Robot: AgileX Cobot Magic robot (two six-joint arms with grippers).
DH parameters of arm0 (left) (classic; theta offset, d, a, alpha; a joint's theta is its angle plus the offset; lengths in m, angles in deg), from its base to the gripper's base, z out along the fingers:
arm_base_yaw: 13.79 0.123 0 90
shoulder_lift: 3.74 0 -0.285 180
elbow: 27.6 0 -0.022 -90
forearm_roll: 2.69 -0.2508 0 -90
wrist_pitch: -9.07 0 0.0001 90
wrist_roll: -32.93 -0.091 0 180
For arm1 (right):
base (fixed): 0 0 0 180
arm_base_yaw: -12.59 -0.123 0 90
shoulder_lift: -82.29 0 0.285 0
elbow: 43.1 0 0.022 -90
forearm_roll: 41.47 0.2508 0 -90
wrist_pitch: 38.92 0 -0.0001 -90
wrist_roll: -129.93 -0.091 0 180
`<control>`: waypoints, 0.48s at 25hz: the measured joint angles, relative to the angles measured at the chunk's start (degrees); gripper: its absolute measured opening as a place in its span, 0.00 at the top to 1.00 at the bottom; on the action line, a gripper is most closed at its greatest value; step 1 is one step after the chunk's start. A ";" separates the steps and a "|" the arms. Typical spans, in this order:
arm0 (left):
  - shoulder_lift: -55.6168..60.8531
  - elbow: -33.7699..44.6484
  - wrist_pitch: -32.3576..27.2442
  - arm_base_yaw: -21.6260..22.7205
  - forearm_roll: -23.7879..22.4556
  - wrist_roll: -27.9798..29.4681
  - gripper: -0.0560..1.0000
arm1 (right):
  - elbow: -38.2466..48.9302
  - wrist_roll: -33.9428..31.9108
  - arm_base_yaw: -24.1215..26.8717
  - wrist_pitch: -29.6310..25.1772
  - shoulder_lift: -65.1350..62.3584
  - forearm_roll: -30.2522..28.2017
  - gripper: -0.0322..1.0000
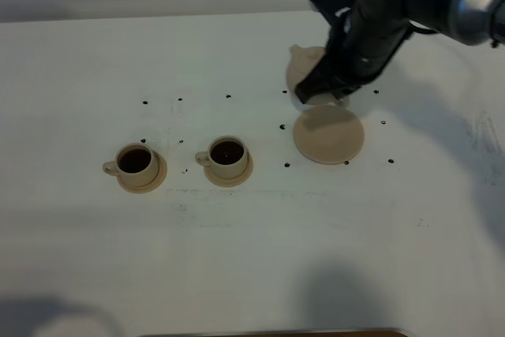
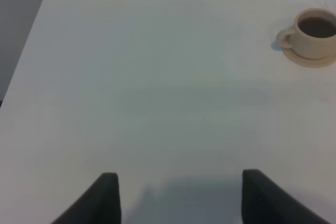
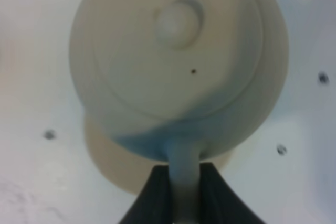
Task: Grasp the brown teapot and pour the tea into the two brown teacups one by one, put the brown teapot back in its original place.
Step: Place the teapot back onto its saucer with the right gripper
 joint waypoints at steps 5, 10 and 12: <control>0.00 0.00 0.00 0.00 0.00 0.00 0.49 | 9.65 -1.16 2.02 7.13 -2.96 2.94 0.86; 0.00 0.00 0.00 0.00 0.00 0.00 0.49 | 14.07 -1.84 2.02 10.72 -3.14 4.67 0.86; 0.00 0.00 0.00 0.00 0.00 0.00 0.49 | 15.11 -1.97 2.02 11.83 -3.14 5.01 0.86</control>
